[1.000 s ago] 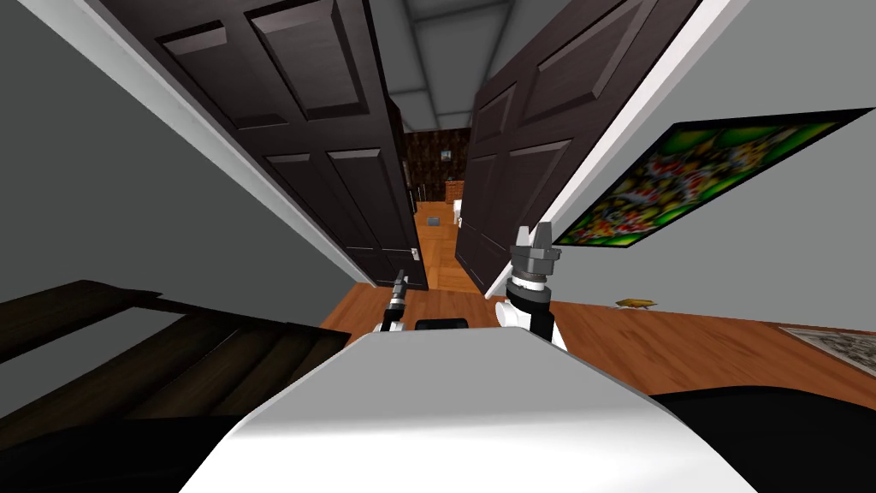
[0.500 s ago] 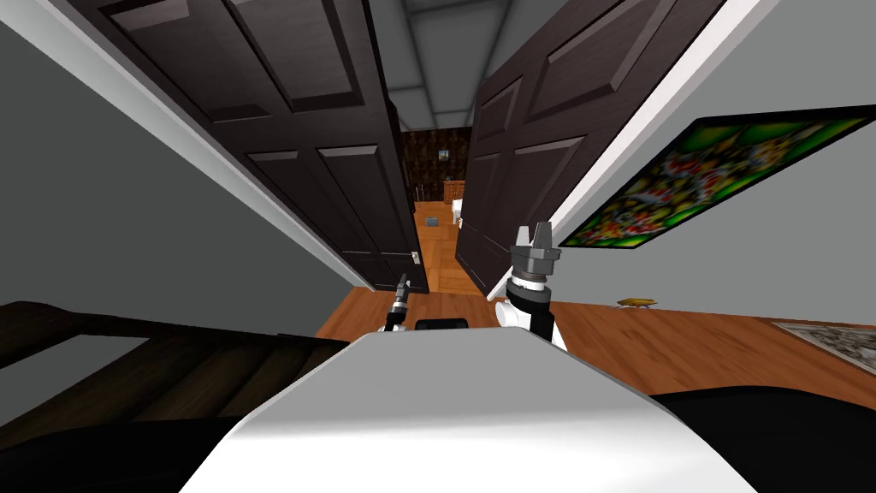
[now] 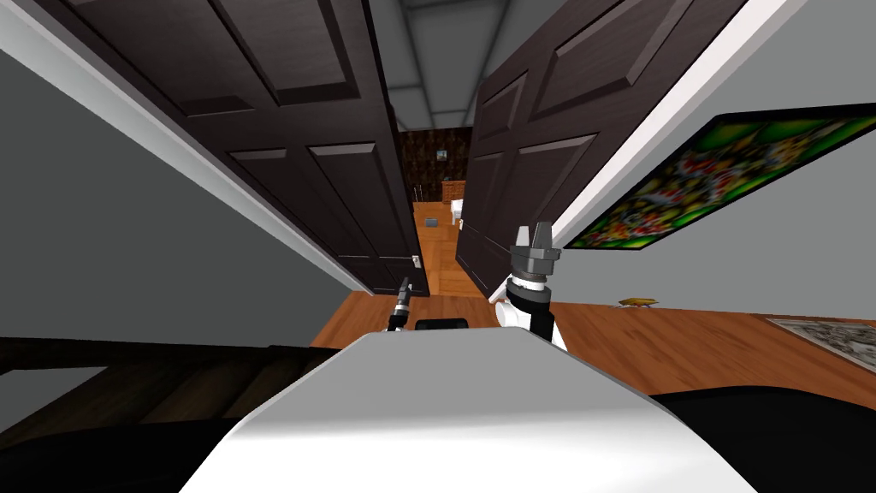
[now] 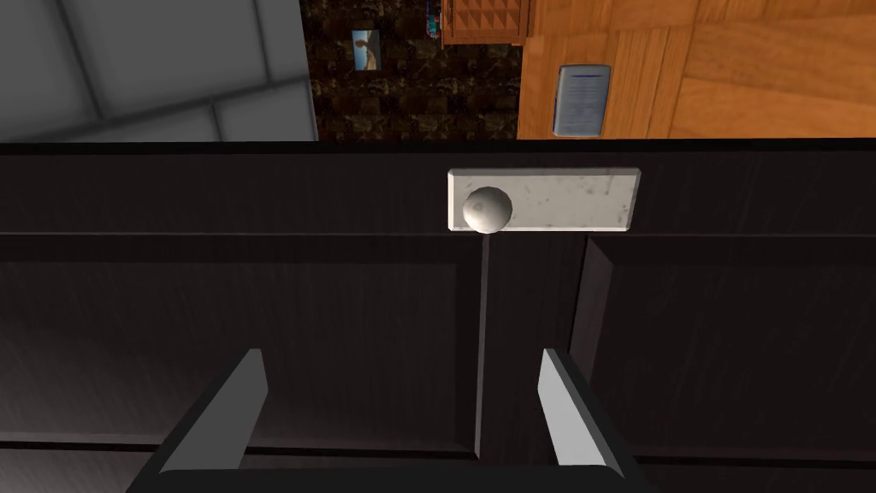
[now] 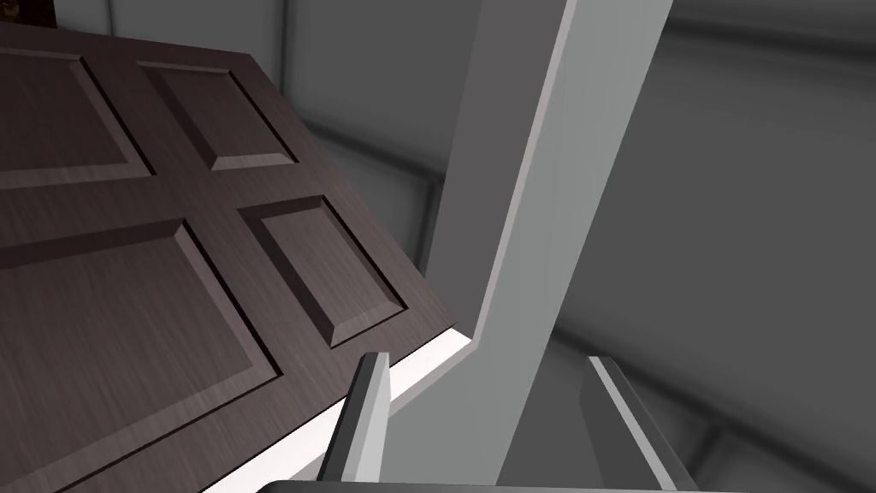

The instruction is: Push the door open

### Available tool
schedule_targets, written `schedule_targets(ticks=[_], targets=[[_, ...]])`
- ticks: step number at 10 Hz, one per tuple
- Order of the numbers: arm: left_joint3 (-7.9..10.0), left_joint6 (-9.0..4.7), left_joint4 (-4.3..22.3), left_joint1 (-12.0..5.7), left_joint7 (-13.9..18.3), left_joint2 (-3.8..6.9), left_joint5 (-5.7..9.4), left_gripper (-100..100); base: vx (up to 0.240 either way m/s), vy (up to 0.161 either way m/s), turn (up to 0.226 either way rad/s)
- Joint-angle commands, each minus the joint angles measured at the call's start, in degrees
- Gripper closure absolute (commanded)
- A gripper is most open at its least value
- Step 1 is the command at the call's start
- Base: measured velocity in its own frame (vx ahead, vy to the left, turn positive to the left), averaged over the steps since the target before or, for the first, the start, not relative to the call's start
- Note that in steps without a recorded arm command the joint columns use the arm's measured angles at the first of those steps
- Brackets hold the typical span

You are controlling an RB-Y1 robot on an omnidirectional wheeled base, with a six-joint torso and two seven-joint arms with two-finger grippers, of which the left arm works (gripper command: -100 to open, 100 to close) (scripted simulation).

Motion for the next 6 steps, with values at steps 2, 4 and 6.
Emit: schedule_targets(ticks=[2,4,6], targets=[[-0.19,-0.91,2.9,-0.77,0.1,-0.33,0.18,-100,0.075,0.051,-0.029],[-0.39,-1.80,5.7,-1.39,0.3,-0.67,0.35,-100,0.108,0.039,-0.037],[-0.53,-2.43,7.6,-1.83,0.4,-0.96,0.47,-100,0.118,0.070,-0.029]])
